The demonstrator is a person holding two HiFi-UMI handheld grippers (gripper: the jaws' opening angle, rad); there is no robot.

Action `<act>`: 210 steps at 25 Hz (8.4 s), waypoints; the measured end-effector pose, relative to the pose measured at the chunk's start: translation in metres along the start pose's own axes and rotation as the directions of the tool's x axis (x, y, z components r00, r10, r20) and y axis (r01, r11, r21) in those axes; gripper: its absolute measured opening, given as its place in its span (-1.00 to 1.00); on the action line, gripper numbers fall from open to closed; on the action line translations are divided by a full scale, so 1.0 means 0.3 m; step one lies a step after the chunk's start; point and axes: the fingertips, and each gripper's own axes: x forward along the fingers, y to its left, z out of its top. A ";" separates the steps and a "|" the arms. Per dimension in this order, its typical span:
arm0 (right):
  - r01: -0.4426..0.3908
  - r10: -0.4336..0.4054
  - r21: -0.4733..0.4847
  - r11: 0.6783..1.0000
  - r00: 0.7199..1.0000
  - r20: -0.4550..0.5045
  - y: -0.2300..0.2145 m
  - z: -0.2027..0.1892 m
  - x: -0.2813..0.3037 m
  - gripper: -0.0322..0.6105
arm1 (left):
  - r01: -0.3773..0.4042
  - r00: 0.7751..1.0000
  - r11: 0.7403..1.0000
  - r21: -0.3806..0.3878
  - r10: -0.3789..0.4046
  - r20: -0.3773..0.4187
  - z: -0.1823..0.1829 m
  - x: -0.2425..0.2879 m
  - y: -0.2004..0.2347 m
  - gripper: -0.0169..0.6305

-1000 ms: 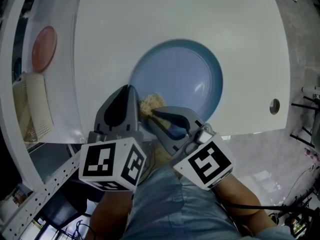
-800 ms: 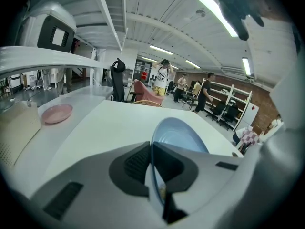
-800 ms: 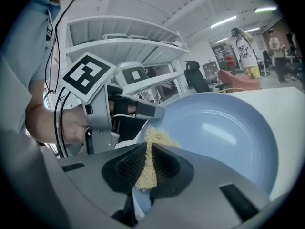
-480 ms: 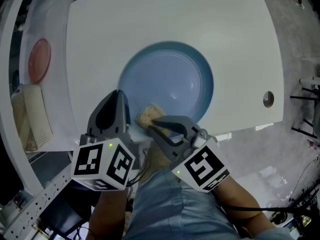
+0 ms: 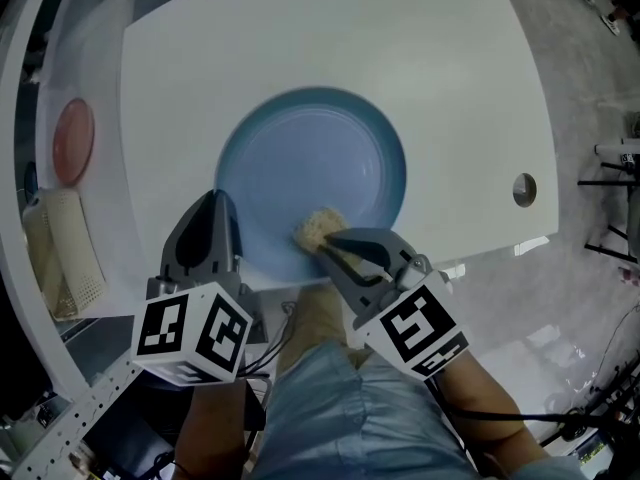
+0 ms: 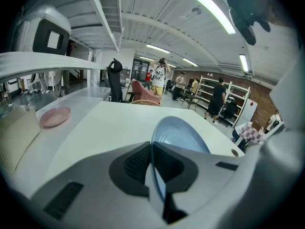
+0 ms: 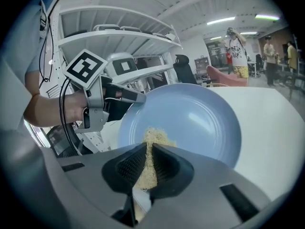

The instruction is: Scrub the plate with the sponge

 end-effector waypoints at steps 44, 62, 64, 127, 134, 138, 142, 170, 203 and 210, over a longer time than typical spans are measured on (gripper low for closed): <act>0.382 -0.382 0.021 0.924 0.924 0.030 -0.475 0.224 0.020 -0.77 | 0.062 0.997 0.996 0.058 -0.059 -0.040 0.033 0.052 0.008 -0.88; 0.326 -0.314 -0.115 0.938 0.943 0.113 -0.369 0.456 0.175 -0.77 | 0.088 0.996 0.996 0.017 -0.088 -0.007 0.071 0.058 0.021 -0.87; 0.300 -0.284 -0.140 0.943 0.950 0.128 -0.329 0.474 0.194 -0.77 | 0.083 0.997 0.996 0.011 -0.083 0.002 0.079 0.054 0.030 -0.87; 0.109 -0.109 -0.015 0.994 0.994 -0.005 -0.146 -0.015 -0.049 -0.77 | -0.008 1.000 0.999 0.033 0.009 -0.028 -0.006 0.005 0.008 -0.87; 0.268 -0.268 0.030 0.963 0.963 -0.006 -0.280 0.023 -0.075 -0.77 | 0.016 1.000 0.999 0.050 -0.015 -0.025 0.003 0.008 -0.011 -0.87; 0.321 -0.321 0.044 0.946 0.947 -0.001 -0.352 0.060 -0.077 -0.77 | 0.040 0.999 0.998 0.054 -0.038 -0.029 0.004 0.015 -0.025 -0.87; 0.351 -0.351 0.043 0.935 0.936 0.008 -0.407 0.107 -0.067 -0.77 | 0.061 0.998 0.997 0.044 -0.060 -0.034 0.001 0.022 -0.039 -0.87; 0.156 -0.146 -0.133 0.979 0.986 0.081 -0.194 0.321 0.144 -0.77 | 0.071 0.997 0.997 -0.035 -0.073 -0.034 0.029 0.064 -0.005 -0.87; 0.101 -0.100 -0.016 0.995 0.994 0.042 -0.084 0.049 -0.009 -0.77 | 0.029 0.999 0.999 0.024 -0.028 -0.026 -0.001 0.024 0.006 -0.87; 0.190 -0.190 0.023 0.982 0.981 0.026 -0.201 0.019 -0.054 -0.77 | 0.028 0.999 0.999 0.028 -0.027 -0.033 0.004 0.034 -0.005 -0.87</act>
